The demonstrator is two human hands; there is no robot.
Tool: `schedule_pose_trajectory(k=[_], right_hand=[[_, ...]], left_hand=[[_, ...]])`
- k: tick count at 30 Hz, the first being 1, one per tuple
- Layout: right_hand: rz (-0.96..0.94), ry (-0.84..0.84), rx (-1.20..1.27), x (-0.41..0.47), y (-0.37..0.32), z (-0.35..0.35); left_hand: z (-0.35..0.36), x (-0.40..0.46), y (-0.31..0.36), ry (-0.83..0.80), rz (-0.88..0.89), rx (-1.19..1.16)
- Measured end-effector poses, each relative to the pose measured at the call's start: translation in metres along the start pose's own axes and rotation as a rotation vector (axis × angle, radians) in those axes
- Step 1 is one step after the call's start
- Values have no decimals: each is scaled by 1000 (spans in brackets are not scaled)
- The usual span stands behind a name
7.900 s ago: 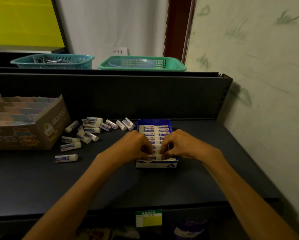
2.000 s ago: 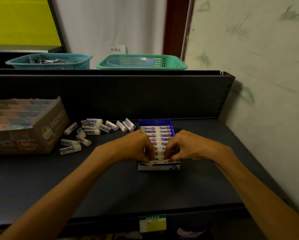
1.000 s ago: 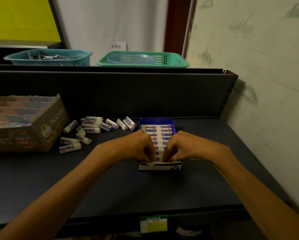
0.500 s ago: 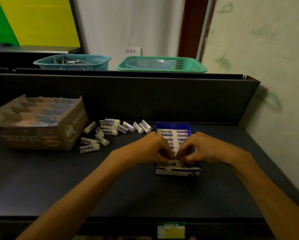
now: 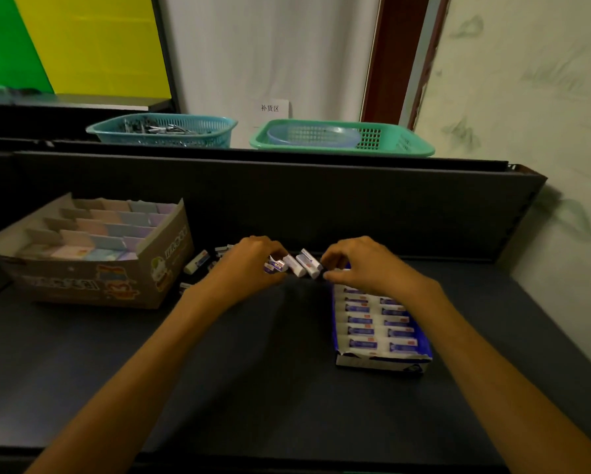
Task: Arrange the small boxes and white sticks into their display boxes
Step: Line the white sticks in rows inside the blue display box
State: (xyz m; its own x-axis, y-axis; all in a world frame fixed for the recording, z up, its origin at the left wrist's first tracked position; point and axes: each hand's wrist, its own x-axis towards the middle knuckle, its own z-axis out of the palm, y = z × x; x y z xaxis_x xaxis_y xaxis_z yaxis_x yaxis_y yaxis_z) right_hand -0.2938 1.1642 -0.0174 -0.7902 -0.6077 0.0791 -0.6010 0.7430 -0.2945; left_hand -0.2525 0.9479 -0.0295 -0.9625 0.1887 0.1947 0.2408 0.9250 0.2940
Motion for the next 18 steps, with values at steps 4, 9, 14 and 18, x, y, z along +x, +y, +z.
schedule_pose_trajectory(k=[4, 9, 14, 18], right_hand=[[15, 24, -73, 23, -4, 9], [34, -12, -109, 47, -3, 26], [59, -23, -166, 53, 2, 37], [57, -14, -215, 53, 3, 40]], left_hand=[[12, 17, -7, 3, 1, 57], [26, 38, -8, -43, 50, 42], [36, 50, -14, -129, 14, 53], [38, 56, -14, -176, 32, 118]])
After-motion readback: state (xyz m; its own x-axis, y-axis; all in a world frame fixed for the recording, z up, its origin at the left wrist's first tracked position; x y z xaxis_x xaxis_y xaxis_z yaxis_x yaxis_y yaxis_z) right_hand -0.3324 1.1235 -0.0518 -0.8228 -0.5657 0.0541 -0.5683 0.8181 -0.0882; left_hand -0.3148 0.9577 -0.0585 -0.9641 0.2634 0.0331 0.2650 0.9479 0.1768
